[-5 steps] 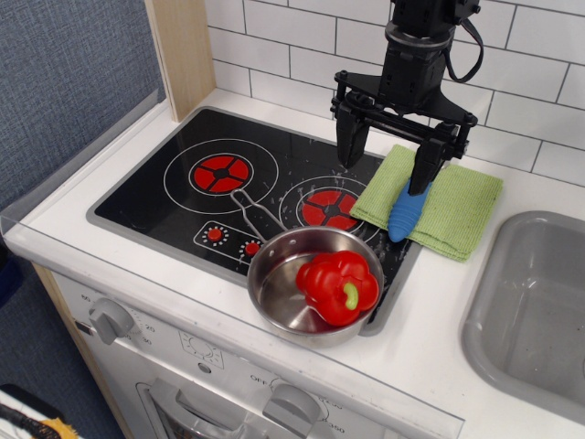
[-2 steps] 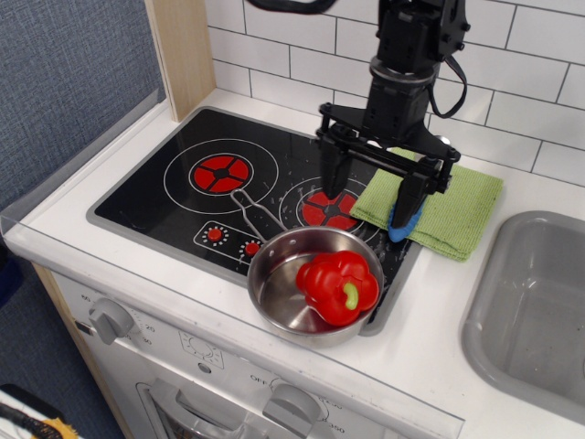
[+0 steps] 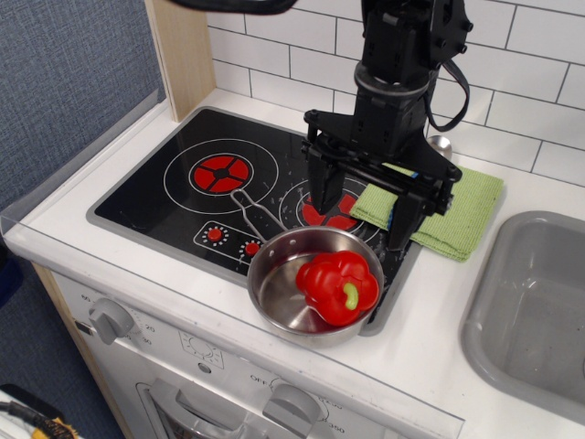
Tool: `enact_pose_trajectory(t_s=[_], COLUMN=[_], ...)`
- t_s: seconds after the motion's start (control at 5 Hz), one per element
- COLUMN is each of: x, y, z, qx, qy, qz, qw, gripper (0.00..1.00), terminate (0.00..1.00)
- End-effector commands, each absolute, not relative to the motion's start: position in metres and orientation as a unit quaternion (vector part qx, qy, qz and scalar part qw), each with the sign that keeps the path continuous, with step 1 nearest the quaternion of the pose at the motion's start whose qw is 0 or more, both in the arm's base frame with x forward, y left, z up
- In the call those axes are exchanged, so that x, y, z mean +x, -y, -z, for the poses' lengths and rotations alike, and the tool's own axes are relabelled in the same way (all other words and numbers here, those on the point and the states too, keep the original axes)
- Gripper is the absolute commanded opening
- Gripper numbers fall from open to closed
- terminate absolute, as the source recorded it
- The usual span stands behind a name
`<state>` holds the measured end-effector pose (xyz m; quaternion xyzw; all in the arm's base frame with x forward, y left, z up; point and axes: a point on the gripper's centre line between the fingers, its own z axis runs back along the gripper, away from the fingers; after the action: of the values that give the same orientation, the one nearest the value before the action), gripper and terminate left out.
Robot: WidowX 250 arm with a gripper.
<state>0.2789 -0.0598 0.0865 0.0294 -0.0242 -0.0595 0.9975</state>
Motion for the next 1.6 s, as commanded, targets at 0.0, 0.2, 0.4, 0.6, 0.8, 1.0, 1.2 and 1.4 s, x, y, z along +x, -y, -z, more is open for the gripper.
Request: enact_pose_trajectory(t_s=[0.0, 0.2, 0.4, 0.6, 0.8, 1.0, 1.2, 1.4], x=[0.23, 0.222, 0.227, 0.239, 0.251, 0.262, 0.267, 0.266], y=[0.075, 0.075, 0.071, 0.067, 0.066, 0.065, 0.063, 0.061], z=[-0.08, -0.073, -0.066, -0.063, -0.06, -0.052, -0.053, -0.056], qx=[0.043, 0.056, 0.063, 0.066, 0.071, 0.077, 0.075, 0.086], qy=[0.026, 0.017, 0.016, 0.024, 0.031, 0.027, 0.03, 0.026], qz=[0.107, 0.108, 0.097, 0.078, 0.069, 0.063, 0.051, 0.053], qw=[0.993, 0.992, 0.993, 0.995, 0.995, 0.995, 0.995, 0.995], gripper=[1.0, 1.0, 1.0, 1.0, 1.0, 1.0, 1.0, 1.0], terminate=[0.0, 0.0, 0.0, 0.0, 0.0, 0.0, 0.0, 0.0])
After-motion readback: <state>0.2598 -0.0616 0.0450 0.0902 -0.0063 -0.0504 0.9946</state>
